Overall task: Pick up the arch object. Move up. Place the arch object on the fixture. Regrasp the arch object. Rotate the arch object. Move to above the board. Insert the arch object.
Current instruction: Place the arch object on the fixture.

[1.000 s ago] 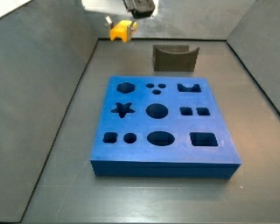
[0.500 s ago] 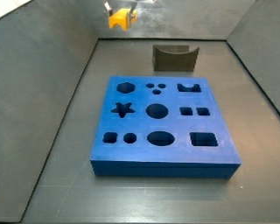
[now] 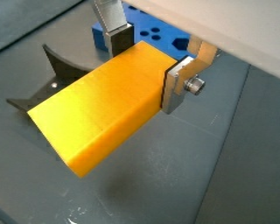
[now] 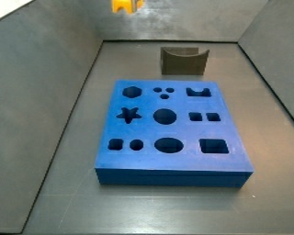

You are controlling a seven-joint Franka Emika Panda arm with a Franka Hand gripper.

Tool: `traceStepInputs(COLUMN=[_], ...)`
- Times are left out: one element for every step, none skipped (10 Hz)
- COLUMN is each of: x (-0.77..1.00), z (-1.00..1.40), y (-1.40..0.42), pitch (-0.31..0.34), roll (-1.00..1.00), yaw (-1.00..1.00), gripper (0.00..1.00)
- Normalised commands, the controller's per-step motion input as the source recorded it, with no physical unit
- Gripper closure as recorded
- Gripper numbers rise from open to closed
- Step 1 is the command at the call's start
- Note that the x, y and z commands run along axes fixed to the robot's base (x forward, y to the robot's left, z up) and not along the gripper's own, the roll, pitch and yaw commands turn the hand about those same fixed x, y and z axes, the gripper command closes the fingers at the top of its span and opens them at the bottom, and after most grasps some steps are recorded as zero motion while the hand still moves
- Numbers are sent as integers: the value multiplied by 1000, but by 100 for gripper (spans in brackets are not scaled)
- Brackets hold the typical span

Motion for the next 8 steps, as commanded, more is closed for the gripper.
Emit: traceStepInputs(x=[3,3,1000,1000,1000,1000,1000,1000], z=[296,176,-229,-246,-235,-198,-179,-164], y=[7,7,-303,-301,-267,-222,-200,-170], pitch=[84,83,-222,-219,-191,-112,-54,-16], roll=[84,84,-197,-201,-189,-181,-168,-139], yaw=[15,18,1000,975,729,394,226,116], gripper=[100,100,100,100,100,100,100,100])
